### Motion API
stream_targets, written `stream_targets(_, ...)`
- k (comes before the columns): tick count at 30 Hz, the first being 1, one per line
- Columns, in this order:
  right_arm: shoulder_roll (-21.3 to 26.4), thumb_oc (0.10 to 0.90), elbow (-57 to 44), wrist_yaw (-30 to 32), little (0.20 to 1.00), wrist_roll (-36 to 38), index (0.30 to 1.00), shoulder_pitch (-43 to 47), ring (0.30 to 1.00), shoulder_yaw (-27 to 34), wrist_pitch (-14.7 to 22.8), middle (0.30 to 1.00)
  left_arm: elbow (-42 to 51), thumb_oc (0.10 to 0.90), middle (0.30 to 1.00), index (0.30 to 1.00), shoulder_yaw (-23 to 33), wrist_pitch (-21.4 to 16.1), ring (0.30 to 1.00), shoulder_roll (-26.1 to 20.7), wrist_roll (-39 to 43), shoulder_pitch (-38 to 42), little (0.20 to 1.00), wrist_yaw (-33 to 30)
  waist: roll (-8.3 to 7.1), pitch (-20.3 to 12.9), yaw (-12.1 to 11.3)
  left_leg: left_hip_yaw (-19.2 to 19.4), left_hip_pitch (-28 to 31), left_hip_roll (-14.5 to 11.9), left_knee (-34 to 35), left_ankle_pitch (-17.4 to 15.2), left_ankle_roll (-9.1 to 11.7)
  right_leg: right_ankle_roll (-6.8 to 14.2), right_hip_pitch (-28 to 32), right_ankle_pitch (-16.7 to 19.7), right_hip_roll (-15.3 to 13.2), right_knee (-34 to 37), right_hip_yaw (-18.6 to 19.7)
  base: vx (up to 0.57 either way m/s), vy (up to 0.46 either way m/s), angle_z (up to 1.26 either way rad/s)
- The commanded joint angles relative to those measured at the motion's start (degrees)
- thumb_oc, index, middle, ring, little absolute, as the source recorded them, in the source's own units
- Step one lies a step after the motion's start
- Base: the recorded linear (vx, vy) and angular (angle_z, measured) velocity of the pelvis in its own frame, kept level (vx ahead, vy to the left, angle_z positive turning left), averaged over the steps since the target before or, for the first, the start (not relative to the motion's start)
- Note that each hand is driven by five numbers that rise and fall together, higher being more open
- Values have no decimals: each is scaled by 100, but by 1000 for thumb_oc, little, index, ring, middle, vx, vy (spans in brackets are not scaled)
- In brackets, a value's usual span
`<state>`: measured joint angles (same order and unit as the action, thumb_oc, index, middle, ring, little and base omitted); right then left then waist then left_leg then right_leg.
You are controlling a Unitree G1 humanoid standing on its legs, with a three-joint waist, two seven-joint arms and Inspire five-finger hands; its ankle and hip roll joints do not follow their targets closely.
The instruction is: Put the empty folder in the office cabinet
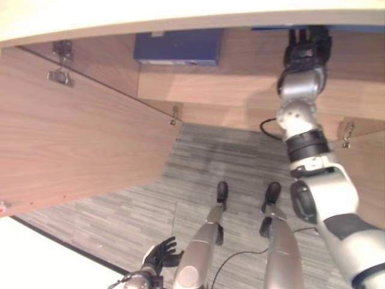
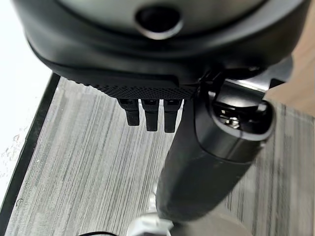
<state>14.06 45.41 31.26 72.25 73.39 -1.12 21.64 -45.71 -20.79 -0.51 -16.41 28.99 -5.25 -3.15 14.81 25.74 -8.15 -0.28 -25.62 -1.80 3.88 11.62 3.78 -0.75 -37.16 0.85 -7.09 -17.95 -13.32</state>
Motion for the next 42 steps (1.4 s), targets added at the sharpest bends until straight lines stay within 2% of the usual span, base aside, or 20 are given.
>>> stream_targets(1,692,800,130,-434,900,7,900,619,900,-365,-43,900,-871,800,900,900,-222,121,900,-162,-35,-369,900,-95,-234,-246,-97,297,589,505,12,-881,-76,590,824,484,260,1902,77,-2,-15,4)
stream_targets(4,996,800,542,-668,900,208,900,680,900,-487,-242,900,-1037,800,900,900,-124,89,900,-169,-62,-360,900,-34,-258,-231,-111,304,588,504,27,-869,-69,591,821,497,266,1909,79,0,-6,1)
stream_targets(5,1237,800,1007,-810,900,270,900,691,900,-637,-545,900,-1098,800,900,900,-91,74,900,-195,-66,-356,900,19,-289,-224,-110,307,596,505,29,-865,-73,592,832,505,274,1916,79,0,0,0)
stream_targets(9,1517,800,1718,-985,900,323,900,697,900,-763,-972,900,-1085,800,900,900,-169,56,900,-220,-88,-350,900,124,-310,-190,-104,313,594,506,17,-870,-85,595,835,514,279,1904,75,0,0,0)
stream_targets(11,1575,800,1841,-1014,900,334,900,685,900,-773,-1042,900,-1061,800,900,900,-202,60,900,-219,-82,-348,900,149,-312,-179,-102,317,598,508,18,-872,-90,597,841,521,280,1906,73,0,0,0)
stream_targets(14,1524,800,2174,-1167,900,268,900,442,900,-917,-1476,900,-963,800,900,900,-281,80,900,-236,-93,-311,900,239,-340,-125,-56,328,608,508,20,-866,-95,596,854,533,286,1921,64,0,0,0)
stream_targets(15,1469,800,2321,-1329,900,217,900,319,900,-1079,-1811,900,-934,800,900,900,-317,89,900,-270,-115,-268,900,308,-373,-92,-25,334,604,507,28,-859,-95,593,850,548,289,1928,61,0,0,0)
stream_targets(19,1510,800,2498,-1895,900,-532,900,92,900,-1809,-2656,900,-836,800,900,900,-348,101,900,-401,-240,-169,900,497,-429,-37,7,359,588,509,39,-827,-87,579,835,582,285,1929,57,0,0,0)
stream_targets(20,1512,800,2502,-1901,900,-534,900,94,900,-1811,-2658,900,-835,800,900,900,-348,101,900,-399,-241,-170,900,497,-426,-37,7,359,588,508,40,-827,-87,579,836,582,285,1929,57,0,0,0)
stream_targets(23,1610,800,2616,-2460,900,-1307,900,-96,900,-2368,-3138,900,-573,800,900,900,-343,84,900,-562,-359,-120,900,644,-461,-16,24,376,578,508,37,-805,-87,571,828,609,275,1939,48,0,0,0)
stream_targets(26,1670,800,2598,-2746,900,-1621,900,-189,900,-2602,-3297,900,-408,800,900,900,-325,74,900,-652,-378,-105,900,699,-473,-1,36,382,570,517,24,-797,-90,568,832,625,270,1941,58,-2,0,-1)
stream_targets(28,1695,800,2334,-3356,900,-2341,900,-390,900,-3170,-3551,900,-133,800,900,900,-275,45,900,-813,-481,-131,900,814,-493,25,32,389,566,516,4,-777,-88,570,842,647,247,1950,41,0,0,0)
stream_targets(33,1923,800,1801,-3969,900,-2893,900,-545,900,-3848,-3619,900,109,800,900,900,-177,-6,900,-979,-475,-193,900,926,-529,51,41,402,579,497,4,-749,-75,577,868,663,226,1966,27,-5,-4,-6)
stream_targets(35,1989,800,1745,-4063,900,-3003,900,-526,900,-3944,-3609,900,140,800,900,900,-154,-20,900,-1006,-464,-188,900,934,-536,56,42,398,577,498,8,-739,-73,579,865,669,225,1968,25,-5,-7,-5)
stream_targets(37,2185,800,1781,-4258,900,-3483,900,-383,900,-4229,-3585,900,256,800,900,900,-122,-37,900,-1073,-460,-195,900,971,-542,53,34,394,581,496,29,-721,-63,589,877,679,212,1979,15,0,0,0)
stream_targets(38,2380,800,1925,-4524,900,-4214,900,-210,900,-4603,-3599,900,343,800,900,900,-101,-57,900,-1132,-422,-216,900,1018,-547,50,30,393,577,493,48,-695,-53,599,872,697,201,1996,-6,0,0,0)
stream_targets(42,2580,800,2362,-4892,900,-6116,900,30,900,-5412,-3542,900,347,800,900,900,-38,-24,900,-1153,-440,-288,900,1101,-558,44,56,391,578,483,68,-684,-52,611,887,715,214,2026,-13,0,0,0)
